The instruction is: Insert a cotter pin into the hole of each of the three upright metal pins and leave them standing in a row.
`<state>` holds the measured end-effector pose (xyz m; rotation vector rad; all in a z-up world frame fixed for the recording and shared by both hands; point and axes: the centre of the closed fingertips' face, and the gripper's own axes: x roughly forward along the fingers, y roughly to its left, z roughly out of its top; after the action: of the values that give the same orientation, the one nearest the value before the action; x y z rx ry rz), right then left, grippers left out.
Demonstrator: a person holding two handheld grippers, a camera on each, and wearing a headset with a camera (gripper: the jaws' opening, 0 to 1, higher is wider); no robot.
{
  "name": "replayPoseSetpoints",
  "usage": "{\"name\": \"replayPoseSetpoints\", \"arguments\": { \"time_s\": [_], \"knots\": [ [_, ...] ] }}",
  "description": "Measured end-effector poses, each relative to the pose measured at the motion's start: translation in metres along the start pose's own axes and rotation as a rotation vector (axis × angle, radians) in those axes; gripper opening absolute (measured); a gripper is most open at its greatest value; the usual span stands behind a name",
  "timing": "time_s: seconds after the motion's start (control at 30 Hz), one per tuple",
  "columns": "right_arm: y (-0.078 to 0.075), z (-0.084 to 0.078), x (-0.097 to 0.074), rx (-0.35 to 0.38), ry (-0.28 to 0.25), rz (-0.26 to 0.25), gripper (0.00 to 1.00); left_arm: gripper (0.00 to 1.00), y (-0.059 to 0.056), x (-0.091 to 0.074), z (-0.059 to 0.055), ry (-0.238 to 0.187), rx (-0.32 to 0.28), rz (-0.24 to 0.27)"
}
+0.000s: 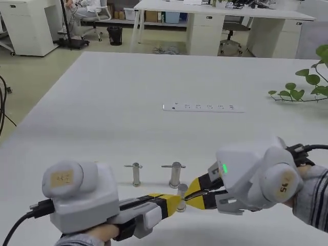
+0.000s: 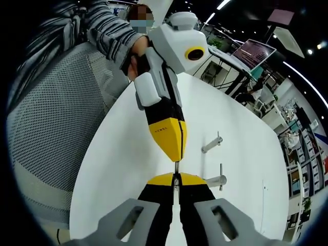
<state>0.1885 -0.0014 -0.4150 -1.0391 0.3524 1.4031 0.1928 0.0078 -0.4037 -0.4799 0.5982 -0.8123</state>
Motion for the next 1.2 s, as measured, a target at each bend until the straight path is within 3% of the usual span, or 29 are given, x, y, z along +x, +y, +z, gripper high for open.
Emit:
{"name": "replayPoseSetpoints", "arguments": {
  "time_s": [0.2,0.63,0.93,1.07,1.13,1.2],
  "knots": [
    [0.001,-0.001,0.0,0.019,-0.001,-0.002,0.0,0.0,-0.003,0.001,-0.003,0.013,0.036,-0.015],
    [0.001,-0.008,-0.002,0.077,0.007,0.01,0.0,0.0,-0.007,-0.002,-0.009,0.063,0.316,-0.045],
    [0.01,-0.012,0.0,0.102,0.011,0.059,0.01,0.0,-0.009,-0.004,-0.015,0.099,0.427,-0.093],
    [0.015,-0.009,0.002,0.115,-0.005,0.088,0.0,0.0,-0.015,-0.006,-0.014,0.098,0.458,-0.144],
    [0.017,-0.008,0.002,0.126,-0.01,0.106,0.0,0.0,-0.015,-0.007,-0.015,0.115,0.505,-0.149],
    [0.019,-0.008,0.003,0.128,-0.008,0.114,0.0,0.0,-0.015,-0.007,-0.016,0.122,0.506,-0.151]
  ]
}}
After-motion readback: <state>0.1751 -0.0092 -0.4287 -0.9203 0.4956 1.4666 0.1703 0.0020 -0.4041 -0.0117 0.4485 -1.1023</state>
